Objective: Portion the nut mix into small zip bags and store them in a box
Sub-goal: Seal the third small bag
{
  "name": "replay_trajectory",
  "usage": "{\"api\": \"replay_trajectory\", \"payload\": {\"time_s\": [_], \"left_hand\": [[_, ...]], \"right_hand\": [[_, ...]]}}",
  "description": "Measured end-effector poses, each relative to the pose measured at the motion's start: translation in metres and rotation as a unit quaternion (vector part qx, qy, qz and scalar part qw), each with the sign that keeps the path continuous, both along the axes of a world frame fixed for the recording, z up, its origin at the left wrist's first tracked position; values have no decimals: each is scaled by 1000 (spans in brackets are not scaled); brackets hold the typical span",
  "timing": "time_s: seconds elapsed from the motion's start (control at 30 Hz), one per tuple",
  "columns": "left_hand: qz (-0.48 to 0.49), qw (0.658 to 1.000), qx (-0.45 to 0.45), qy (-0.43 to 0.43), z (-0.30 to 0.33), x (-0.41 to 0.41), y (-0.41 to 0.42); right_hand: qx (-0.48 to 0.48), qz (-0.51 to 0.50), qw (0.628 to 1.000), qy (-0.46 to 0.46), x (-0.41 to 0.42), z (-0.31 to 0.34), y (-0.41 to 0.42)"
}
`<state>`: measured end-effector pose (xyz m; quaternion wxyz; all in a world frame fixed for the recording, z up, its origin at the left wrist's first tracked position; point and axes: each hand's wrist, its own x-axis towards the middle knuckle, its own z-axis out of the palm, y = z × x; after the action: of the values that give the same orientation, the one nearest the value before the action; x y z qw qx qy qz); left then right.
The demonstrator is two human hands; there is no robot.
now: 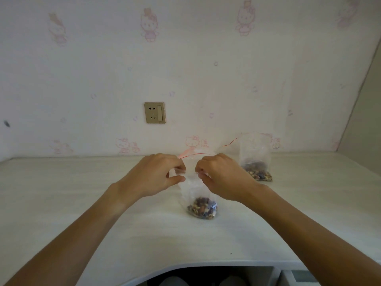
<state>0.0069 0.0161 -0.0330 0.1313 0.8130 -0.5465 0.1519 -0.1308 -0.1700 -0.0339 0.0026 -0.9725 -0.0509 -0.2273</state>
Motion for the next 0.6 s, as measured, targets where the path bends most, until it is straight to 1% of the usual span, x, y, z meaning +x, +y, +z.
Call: {"api": "replay_trajectory", "payload": {"time_s": [0.07, 0.13, 0.2, 0.27, 0.33, 0.4, 0.53, 0.6], "left_hand": [[6, 1000, -3, 1, 6, 5, 1], [9, 1000, -12, 21, 11, 8, 3], [4, 996, -39, 75, 15, 9, 3], [-9, 991, -57, 121, 19, 7, 1], [-28, 985, -62, 156, 20, 5, -2], [-45, 978, -71, 192, 20, 3, -5], [-73, 961, -99, 246, 17, 2, -3], [-74, 958, -103, 257, 17, 4, -2]], "right_hand": [[2, 4, 1000, 0, -4, 6, -5], [27, 10, 1000, 4, -7, 12, -9], [60, 17, 998, 18, -9, 18, -11], [70, 18, 997, 32, -8, 21, -8], [85, 14, 996, 31, -7, 22, -4], [121, 20, 992, 22, -5, 22, -1], [179, 28, 983, 17, -3, 21, -2], [211, 38, 977, 15, -3, 21, -5]]}}
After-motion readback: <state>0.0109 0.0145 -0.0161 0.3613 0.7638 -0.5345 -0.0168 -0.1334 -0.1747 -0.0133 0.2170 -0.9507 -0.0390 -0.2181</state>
